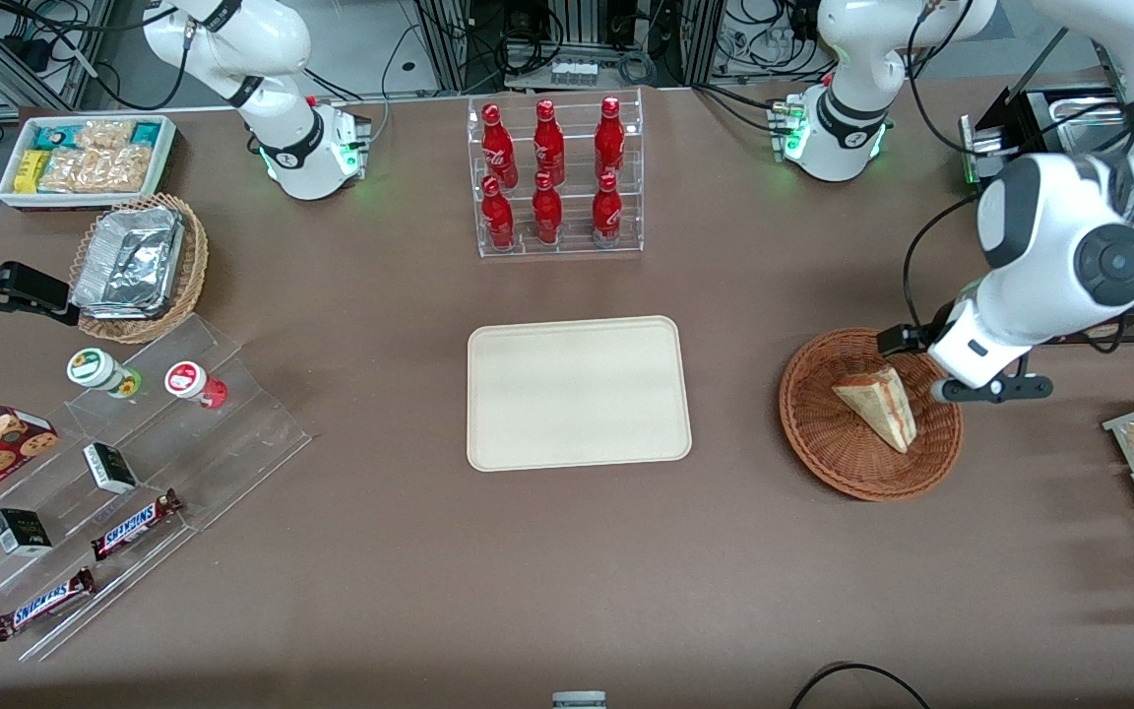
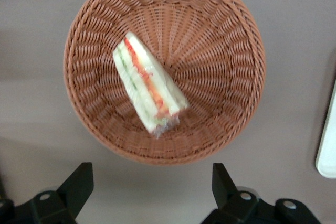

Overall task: Place sandwich from basket to tray
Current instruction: 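Move the left gripper over the wrapped sandwich in the wicker basket, then lower the left gripper and close it on the wrapped sandwich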

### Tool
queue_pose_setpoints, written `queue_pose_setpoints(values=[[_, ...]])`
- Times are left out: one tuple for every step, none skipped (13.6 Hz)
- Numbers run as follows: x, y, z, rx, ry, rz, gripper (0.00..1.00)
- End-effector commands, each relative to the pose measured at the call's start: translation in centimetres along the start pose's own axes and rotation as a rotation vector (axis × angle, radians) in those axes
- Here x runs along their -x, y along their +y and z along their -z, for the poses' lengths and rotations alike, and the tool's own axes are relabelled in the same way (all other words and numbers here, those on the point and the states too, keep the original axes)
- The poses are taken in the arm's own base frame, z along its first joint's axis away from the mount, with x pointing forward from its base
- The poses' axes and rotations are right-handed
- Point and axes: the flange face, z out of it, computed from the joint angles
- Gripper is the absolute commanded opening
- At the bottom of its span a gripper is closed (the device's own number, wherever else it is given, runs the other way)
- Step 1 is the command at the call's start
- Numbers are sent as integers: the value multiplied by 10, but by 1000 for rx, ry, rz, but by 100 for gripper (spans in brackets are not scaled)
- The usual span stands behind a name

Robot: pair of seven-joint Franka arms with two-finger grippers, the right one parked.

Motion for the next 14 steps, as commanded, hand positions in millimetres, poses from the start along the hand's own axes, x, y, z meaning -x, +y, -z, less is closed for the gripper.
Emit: queue_pose_setpoints(values=[[-14,-2,-18,-2,20,75,100],[-16,-2,-26,0,9,168,100],[-19,-2,-30,3,13,307,100],[-21,-1,-32,8,23,439,100],[-24,1,-38,10,24,538,100],[-25,5,-46,8,14,583,100],[-27,5,-52,6,9,598,100],[-28,5,-54,3,18,594,100],[-28,5,-54,0,23,594,100],[-28,4,-57,-1,20,598,100],[-28,4,-60,-1,18,609,100],[-27,4,-64,-1,21,608,100],[-25,3,-69,0,26,608,100],[-25,2,-72,4,29,613,100]])
